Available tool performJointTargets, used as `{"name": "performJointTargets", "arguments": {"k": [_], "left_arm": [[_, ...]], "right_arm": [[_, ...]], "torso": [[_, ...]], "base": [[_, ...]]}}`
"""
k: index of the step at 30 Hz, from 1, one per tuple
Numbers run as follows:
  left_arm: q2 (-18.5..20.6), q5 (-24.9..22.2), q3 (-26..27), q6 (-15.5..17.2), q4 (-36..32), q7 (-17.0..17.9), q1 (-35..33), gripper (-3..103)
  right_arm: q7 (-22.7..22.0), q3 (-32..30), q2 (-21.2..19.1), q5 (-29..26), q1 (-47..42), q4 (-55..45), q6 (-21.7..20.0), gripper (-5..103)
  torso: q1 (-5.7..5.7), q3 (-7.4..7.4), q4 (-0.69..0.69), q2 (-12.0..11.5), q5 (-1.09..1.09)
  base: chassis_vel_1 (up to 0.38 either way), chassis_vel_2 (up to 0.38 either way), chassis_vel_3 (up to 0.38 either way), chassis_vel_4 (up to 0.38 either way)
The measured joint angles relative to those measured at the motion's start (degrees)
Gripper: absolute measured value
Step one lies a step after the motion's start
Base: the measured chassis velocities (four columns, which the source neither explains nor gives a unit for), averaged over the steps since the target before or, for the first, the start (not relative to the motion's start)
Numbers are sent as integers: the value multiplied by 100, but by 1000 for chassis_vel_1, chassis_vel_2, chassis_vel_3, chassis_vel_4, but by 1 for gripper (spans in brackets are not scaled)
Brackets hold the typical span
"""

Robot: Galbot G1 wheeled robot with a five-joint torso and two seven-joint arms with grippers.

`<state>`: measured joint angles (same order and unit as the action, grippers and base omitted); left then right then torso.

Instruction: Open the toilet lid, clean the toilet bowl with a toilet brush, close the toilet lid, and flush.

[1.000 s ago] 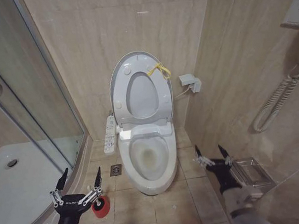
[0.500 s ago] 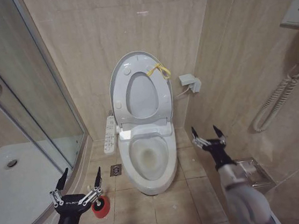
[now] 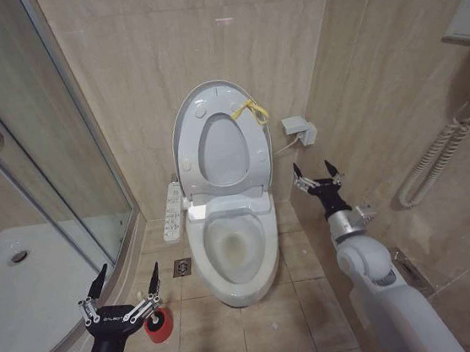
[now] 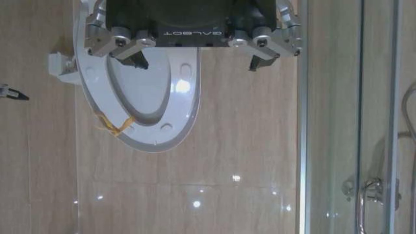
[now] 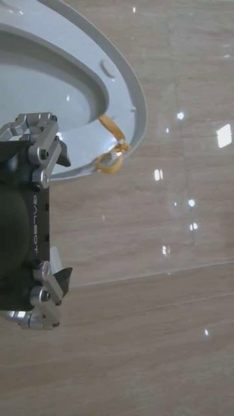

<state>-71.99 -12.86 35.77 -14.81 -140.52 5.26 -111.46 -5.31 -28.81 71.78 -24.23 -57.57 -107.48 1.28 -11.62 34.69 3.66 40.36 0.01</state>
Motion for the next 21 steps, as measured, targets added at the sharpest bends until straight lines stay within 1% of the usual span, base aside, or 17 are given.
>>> {"name": "performJointTargets", "arguments": {"k": [3, 7, 10, 13, 21], "left_arm": [[0, 0, 0, 0, 0, 0, 0, 100], [0, 0, 0, 0, 0, 0, 0, 100], [0, 0, 0, 0, 0, 0, 0, 100], [0, 0, 0, 0, 0, 0, 0, 100], [0, 0, 0, 0, 0, 0, 0, 100]], "right_arm": [[-3, 43, -29, -7, 92, 91, 156, 100], [-45, 115, -30, 7, 165, 119, 210, 100], [-76, 158, -17, 32, 219, 125, 171, 100], [-88, 189, 10, 39, 319, 121, -43, 100], [-81, 241, 128, 127, 466, 296, 30, 100]], "torso": [[0, 0, 1, 0, 0], [-3, 1, 1, -1, -1], [-3, 1, 0, -1, 0], [0, 0, 0, 0, 0], [1, -1, 1, 0, -1]], "base": [[-67, 51, 61, -63], [-64, 39, 74, -67], [-27, 2, 14, -11], [0, 0, 0, 0], [0, 0, 0, 0]]}}
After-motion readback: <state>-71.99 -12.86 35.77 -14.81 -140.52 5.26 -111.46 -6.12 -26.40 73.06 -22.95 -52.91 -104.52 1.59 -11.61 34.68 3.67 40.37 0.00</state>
